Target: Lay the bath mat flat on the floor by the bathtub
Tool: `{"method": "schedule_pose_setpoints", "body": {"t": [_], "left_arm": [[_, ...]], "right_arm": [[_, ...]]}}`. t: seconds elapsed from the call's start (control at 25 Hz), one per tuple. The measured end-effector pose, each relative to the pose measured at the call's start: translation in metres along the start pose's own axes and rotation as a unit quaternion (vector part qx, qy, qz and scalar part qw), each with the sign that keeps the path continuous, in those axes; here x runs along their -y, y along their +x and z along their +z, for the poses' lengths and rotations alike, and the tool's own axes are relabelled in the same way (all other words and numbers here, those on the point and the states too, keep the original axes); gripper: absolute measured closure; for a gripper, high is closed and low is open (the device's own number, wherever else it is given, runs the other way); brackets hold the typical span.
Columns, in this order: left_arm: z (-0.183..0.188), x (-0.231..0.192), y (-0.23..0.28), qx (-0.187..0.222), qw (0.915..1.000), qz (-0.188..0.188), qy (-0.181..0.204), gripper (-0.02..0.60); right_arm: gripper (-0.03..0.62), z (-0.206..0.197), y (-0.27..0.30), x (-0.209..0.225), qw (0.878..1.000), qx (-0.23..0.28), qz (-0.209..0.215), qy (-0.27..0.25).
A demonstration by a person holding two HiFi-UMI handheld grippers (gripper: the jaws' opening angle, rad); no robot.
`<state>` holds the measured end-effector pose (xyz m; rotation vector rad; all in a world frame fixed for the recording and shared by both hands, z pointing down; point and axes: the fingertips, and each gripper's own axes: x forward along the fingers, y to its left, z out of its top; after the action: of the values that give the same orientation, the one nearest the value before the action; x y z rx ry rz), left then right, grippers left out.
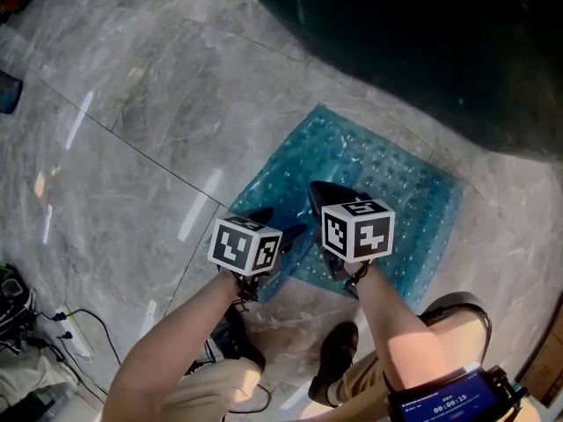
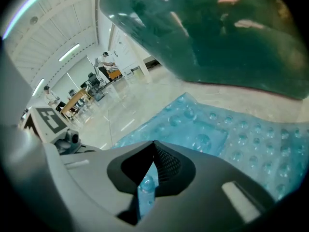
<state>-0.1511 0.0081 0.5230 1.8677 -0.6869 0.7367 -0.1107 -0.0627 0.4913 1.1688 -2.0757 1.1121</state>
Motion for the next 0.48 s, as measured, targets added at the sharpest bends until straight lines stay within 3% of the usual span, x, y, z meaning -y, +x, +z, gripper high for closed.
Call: {"method": "schedule_pose_setpoints", "body": {"t": [0.2, 0.48], "left_arm": [[-0.017, 0.008, 0.008, -0.020, 0.9992, -0.031, -0.011, 0.232], [-0.018, 0.026, -0.011, -0.015, 0.9955, -0.093, -0.005, 0.225]], "right_arm": [[0.585, -0.021, 0.002, 0.031, 0.997, -0.002, -0.005, 0.083], [0.585, -0.017, 0.005, 0.025, 0.996, 0.012, 0.028, 0.087]]}}
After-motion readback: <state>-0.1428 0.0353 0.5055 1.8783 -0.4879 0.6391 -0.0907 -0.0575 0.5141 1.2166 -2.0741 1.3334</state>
